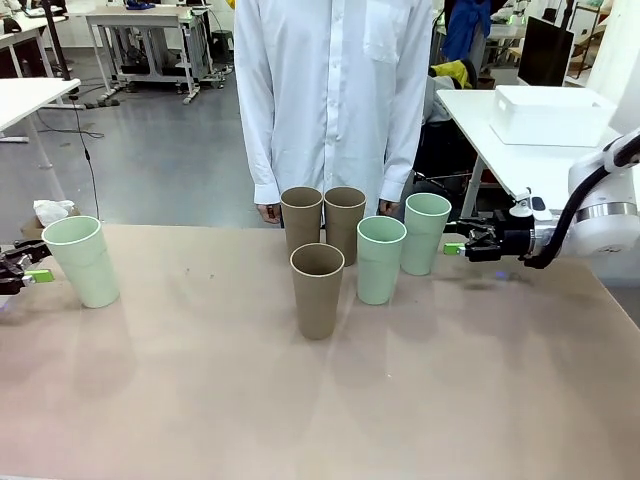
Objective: Stack the cups and store them in the basket.
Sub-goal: Pick up two Reusable plastic cups , one in each hand.
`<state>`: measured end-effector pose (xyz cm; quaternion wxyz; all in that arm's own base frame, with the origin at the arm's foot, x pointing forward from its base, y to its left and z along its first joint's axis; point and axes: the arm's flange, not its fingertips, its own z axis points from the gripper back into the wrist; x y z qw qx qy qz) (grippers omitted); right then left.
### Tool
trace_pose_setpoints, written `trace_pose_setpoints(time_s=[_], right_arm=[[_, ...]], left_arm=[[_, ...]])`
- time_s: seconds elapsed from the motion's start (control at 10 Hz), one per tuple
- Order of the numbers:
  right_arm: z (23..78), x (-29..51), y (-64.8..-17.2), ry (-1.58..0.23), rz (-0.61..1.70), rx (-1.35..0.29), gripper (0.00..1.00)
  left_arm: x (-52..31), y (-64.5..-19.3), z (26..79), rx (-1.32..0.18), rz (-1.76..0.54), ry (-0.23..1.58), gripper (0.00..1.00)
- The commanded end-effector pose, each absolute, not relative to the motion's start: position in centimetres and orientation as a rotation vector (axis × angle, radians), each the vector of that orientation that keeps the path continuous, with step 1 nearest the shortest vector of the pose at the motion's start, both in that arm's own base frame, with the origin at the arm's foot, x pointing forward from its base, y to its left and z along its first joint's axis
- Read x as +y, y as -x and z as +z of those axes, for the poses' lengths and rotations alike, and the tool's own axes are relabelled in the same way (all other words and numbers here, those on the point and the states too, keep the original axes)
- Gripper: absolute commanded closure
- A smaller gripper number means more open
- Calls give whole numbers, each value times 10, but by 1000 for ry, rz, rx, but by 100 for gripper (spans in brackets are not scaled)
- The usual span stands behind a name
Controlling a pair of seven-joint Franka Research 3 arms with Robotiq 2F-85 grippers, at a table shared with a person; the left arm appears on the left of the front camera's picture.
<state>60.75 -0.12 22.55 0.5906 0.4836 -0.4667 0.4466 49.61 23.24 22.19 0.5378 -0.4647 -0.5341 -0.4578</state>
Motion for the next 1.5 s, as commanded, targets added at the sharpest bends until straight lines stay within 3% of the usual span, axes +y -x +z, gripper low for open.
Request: trace_pose_setpoints(time_s=[0.0, 1.4], right_arm=[[229, 0, -611, -1144, 1007, -1133, 0], [216, 63, -625, -1210, 996, -1092, 0]], left_arm=[[222, -491, 225, -1299, -1086, 1097, 0], [161, -493, 222, -1275, -1094, 1134, 0]])
